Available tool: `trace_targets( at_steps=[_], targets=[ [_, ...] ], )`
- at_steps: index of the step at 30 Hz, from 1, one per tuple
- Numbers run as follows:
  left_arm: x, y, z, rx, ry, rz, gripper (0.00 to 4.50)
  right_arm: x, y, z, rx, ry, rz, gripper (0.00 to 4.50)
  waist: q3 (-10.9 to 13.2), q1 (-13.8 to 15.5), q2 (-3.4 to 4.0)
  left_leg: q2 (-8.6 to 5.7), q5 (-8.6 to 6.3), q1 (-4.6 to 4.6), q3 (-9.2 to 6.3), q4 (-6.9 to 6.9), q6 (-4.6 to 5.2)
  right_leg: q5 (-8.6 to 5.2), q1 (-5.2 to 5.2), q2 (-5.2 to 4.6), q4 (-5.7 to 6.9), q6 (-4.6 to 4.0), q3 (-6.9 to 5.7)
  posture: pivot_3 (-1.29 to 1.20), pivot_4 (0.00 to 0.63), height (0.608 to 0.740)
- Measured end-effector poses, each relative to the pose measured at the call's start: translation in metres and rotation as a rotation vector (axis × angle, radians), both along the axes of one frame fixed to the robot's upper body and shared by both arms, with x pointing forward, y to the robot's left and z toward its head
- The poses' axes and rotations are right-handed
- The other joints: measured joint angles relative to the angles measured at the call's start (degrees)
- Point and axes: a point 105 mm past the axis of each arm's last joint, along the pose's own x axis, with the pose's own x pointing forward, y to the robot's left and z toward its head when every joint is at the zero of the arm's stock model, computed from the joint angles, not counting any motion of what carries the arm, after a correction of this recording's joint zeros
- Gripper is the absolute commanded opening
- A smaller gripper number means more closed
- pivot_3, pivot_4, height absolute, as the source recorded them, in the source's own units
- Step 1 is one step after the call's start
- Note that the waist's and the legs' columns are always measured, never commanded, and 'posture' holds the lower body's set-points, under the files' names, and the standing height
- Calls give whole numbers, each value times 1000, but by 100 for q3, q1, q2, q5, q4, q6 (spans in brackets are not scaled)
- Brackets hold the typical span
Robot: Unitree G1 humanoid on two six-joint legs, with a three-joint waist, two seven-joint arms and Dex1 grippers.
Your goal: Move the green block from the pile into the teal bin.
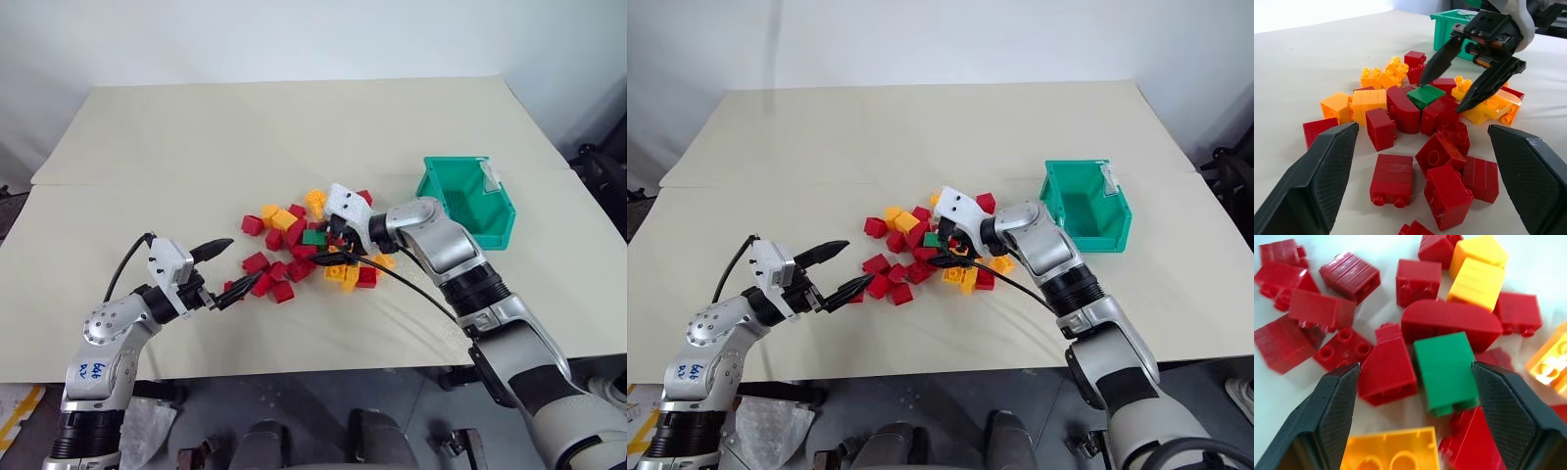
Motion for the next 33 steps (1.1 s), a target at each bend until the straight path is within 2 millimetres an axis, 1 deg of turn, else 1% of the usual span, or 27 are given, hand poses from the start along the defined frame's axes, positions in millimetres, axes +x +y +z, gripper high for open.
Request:
trace_targets(
  at_steps=[4,8,14,19,24,27,30,32,33],
  targets=[
    [-2,1,-4,-6,11,11,4500,6,-14,1,-8,-5,-35,3775,0,-5,0,2,0,0,1,0,0,0,0,1,-2,0,-1,0,150,740],
    [-2,1,-3,-7,5,15,4500,10,-14,3,-17,-22,-38,3775,0,-6,0,2,0,1,2,0,-1,0,0,2,-1,0,-1,0,150,740],
    [-3,1,-3,-6,5,18,4500,19,-4,2,-29,-70,-50,3775,0,-14,0,2,0,1,1,0,-1,0,0,1,-1,0,-1,0,150,740],
    [-3,1,-2,-6,1,16,4500,17,10,-3,-30,-58,-13,3775,0,-13,0,2,0,0,0,0,-1,0,0,1,-1,0,-1,0,150,740],
    [-2,0,-1,-6,-3,13,4500,12,15,-7,-51,-47,30,3775,0,-13,0,1,0,0,-2,0,-1,0,0,1,0,0,-2,0,150,740],
    [-2,0,0,-7,-6,12,4500,10,17,-8,-57,-40,43,3174,0,-13,0,2,0,0,-3,0,-1,0,0,1,0,0,-4,0,150,740],
    [-1,0,0,-6,-7,10,4500,10,17,-9,-61,-37,46,2147,0,-15,0,1,0,0,-2,0,-1,0,0,1,-1,0,-4,0,150,740],
    [-1,0,0,-7,-7,9,4500,10,16,-9,-66,-37,46,1594,0,-16,0,2,0,0,-3,0,-1,0,0,1,-1,0,-4,0,150,740],
    [-1,-1,0,-7,-7,9,4500,10,16,-9,-67,-38,46,1594,0,-15,0,2,0,0,-3,0,-1,0,0,1,0,0,-4,0,150,740]
  ],
)
